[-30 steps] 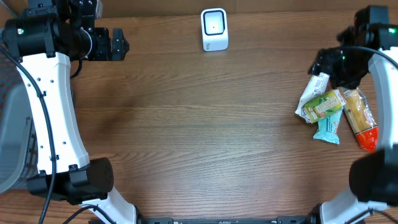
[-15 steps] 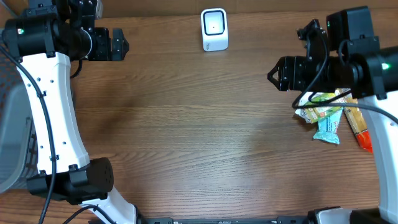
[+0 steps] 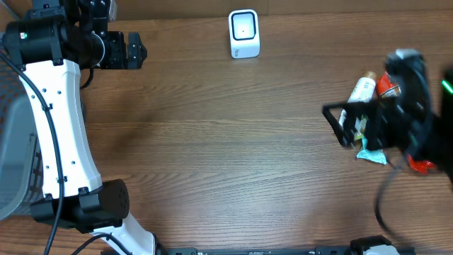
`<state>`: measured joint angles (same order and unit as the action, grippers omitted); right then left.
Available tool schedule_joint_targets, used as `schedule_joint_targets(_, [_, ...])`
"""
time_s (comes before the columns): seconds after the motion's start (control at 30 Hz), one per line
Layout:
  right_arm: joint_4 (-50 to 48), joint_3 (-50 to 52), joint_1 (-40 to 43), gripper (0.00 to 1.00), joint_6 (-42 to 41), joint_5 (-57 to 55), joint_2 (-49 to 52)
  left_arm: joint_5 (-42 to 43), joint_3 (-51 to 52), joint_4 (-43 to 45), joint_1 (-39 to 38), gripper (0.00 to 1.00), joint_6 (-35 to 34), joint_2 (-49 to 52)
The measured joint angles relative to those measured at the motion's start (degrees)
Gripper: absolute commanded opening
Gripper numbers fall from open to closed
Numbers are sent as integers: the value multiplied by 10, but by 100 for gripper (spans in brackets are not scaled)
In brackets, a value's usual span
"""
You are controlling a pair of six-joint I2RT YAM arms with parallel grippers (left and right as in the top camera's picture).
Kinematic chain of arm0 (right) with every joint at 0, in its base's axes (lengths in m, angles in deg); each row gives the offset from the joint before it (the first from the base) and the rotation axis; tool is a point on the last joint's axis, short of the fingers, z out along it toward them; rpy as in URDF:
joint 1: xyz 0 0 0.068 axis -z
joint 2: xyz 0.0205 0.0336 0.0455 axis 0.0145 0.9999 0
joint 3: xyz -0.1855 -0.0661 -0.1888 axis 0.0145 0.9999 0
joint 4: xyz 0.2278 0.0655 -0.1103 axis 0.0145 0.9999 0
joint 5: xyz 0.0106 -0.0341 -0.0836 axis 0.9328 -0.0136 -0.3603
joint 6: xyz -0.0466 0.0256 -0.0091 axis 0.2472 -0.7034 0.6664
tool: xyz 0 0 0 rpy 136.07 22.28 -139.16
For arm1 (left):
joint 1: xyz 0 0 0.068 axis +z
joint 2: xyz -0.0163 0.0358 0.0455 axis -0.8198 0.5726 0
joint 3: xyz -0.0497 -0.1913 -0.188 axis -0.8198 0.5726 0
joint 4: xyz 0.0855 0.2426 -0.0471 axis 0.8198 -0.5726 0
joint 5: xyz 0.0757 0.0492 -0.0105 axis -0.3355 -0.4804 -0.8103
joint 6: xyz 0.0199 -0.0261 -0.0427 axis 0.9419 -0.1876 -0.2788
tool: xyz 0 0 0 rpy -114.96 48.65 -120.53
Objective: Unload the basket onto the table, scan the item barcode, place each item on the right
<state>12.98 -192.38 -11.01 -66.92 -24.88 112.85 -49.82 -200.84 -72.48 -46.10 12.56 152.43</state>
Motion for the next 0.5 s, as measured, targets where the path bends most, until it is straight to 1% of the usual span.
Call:
schedule_joint_targets(0.17, [1, -3, 0, 100, 0, -25, -85, 0, 0, 0, 0, 100, 0, 0])
schedule_joint_targets(0.23, [0, -5, 0, 100, 0, -43, -101, 0, 0, 0, 0, 100, 0, 0])
schedule_joint_targets(0.5, [0, -6, 0, 100, 2, -154, -100, 0, 0, 0, 0, 99, 0, 0])
